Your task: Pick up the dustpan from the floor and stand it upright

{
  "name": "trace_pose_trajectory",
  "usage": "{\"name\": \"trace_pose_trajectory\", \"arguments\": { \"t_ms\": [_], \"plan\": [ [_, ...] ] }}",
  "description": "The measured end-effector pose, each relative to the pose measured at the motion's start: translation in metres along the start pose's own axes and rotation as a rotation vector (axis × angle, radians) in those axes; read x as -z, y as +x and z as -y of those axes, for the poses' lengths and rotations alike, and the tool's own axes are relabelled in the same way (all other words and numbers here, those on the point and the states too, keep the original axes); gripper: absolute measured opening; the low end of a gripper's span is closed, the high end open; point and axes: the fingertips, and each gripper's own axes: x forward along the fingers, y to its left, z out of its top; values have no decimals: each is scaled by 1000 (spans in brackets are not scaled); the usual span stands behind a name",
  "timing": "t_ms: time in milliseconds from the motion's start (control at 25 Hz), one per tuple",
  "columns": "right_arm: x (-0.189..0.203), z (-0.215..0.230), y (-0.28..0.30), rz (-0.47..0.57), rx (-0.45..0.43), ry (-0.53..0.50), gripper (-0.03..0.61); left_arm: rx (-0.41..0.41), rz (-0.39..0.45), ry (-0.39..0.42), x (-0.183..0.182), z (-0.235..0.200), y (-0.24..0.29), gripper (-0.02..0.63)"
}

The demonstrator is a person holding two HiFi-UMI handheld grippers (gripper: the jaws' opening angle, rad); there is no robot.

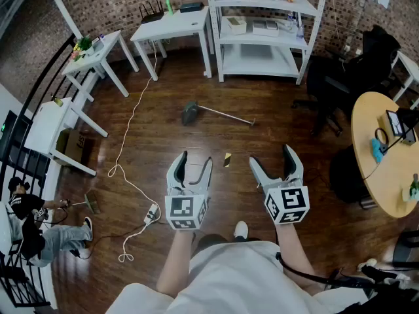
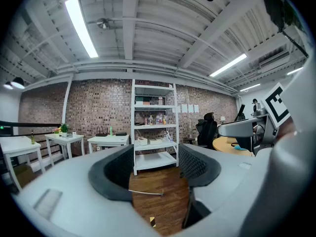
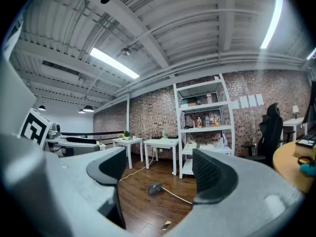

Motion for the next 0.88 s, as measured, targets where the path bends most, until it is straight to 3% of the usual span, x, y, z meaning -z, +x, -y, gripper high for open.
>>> {"name": "trace_pose_trajectory", "arguments": {
  "t_ms": [160,440,680,880],
  "plan": [
    [18,31,46,-64,0,119,407,12,-65,-15,20,-11,49,295],
    [29,59,171,-94,-9,69,407,61,-61,-52,30,-54,176,288],
    [13,99,310,-167,-37,-37,407,83,-4,-81,-7,-128,326,287],
    [25,130,390,-218,37,14,407,141,15,-59,-6,-183,416,268]
  ]
}}
